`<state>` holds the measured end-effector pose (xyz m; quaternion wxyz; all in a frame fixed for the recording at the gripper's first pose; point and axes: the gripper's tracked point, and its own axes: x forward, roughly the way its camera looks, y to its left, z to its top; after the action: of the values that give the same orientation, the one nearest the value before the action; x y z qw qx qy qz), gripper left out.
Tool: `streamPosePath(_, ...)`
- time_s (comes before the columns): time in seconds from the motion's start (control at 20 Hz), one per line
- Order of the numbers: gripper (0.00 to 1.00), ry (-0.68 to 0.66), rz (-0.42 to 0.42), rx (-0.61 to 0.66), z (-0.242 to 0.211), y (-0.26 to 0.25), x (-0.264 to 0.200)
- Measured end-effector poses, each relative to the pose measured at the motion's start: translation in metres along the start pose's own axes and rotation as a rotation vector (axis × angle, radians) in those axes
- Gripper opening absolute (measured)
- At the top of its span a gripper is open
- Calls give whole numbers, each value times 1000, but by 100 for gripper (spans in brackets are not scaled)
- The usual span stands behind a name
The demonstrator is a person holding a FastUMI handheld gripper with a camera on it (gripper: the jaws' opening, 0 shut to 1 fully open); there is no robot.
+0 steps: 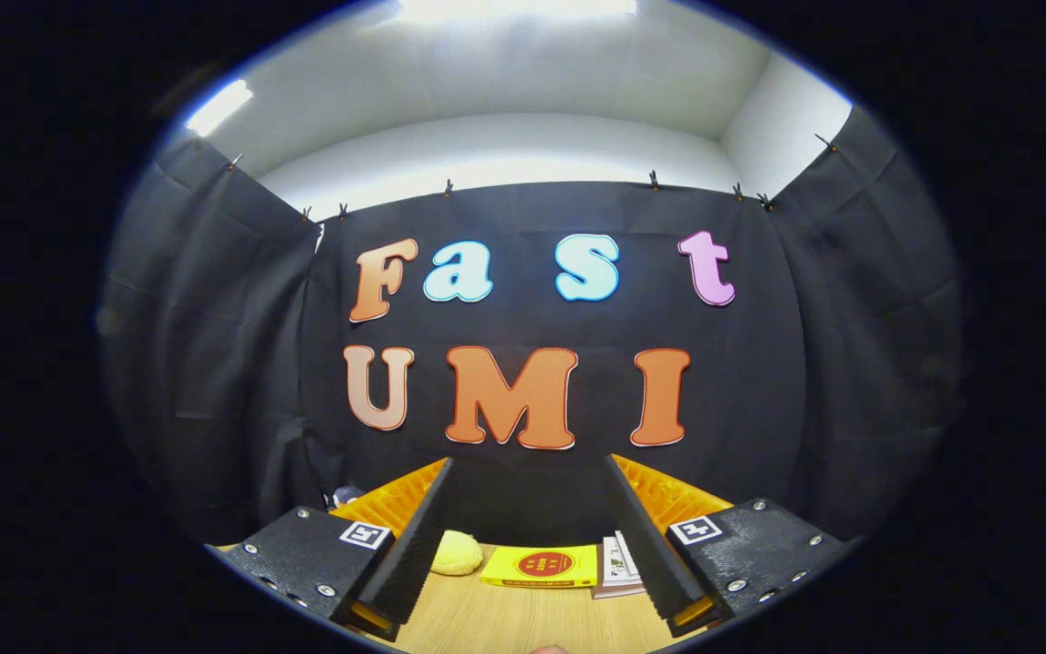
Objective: Open the storage box then place both shoes into the box .Put the left shoe in first, then the right shoe, with the right side of both shoes facing outward in a uniform manner.
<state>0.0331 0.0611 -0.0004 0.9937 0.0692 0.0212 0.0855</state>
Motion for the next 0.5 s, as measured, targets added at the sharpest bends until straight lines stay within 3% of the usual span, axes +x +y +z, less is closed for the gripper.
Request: streamPosePath(0.5,97,-54,31,-32,11,4,-13)
